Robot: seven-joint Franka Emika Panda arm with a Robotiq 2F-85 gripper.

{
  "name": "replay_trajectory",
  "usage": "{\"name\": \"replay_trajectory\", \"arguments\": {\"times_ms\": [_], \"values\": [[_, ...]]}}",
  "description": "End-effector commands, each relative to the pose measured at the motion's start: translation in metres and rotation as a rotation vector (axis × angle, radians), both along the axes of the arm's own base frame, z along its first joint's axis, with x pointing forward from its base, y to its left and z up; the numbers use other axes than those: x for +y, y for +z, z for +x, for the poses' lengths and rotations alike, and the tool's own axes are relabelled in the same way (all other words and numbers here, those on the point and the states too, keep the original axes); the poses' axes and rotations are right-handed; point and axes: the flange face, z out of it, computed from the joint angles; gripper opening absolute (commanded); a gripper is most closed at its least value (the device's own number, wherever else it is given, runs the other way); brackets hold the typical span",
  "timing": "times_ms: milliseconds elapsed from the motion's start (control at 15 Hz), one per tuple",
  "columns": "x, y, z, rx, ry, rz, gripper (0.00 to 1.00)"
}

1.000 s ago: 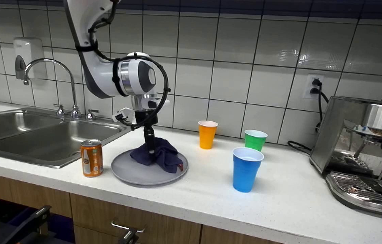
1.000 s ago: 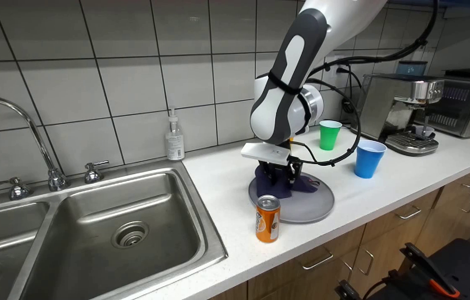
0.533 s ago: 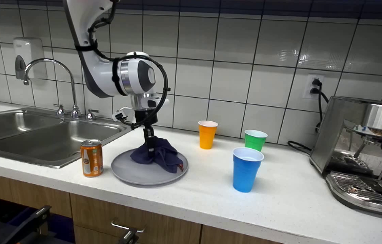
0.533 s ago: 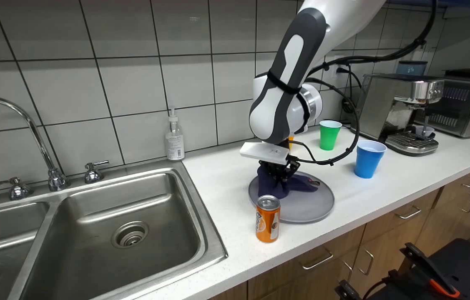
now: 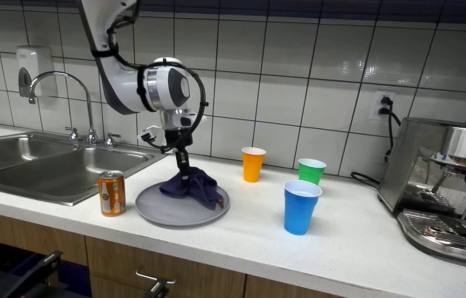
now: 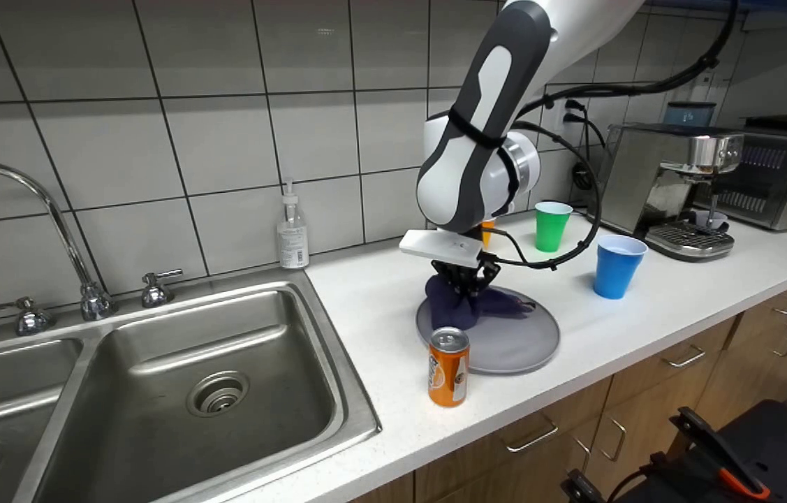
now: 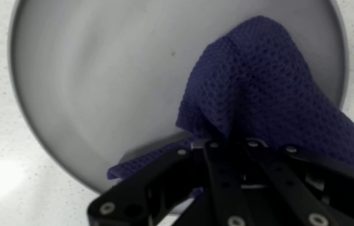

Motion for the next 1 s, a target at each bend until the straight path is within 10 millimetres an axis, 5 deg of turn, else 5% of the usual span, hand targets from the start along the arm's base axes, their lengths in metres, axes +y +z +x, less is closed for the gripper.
{"name": "replay_trajectory", "arguments": {"times_ms": [0, 400, 933], "values": [[0.002, 0.039, -0.006, -0.052, 0.023, 0.004, 0.03], [0.011, 0.083, -0.004, -0.131, 0.056, 0.017, 0.03], [0.044, 0.101, 0.012, -0.194, 0.092, 0.039, 0.03]]}}
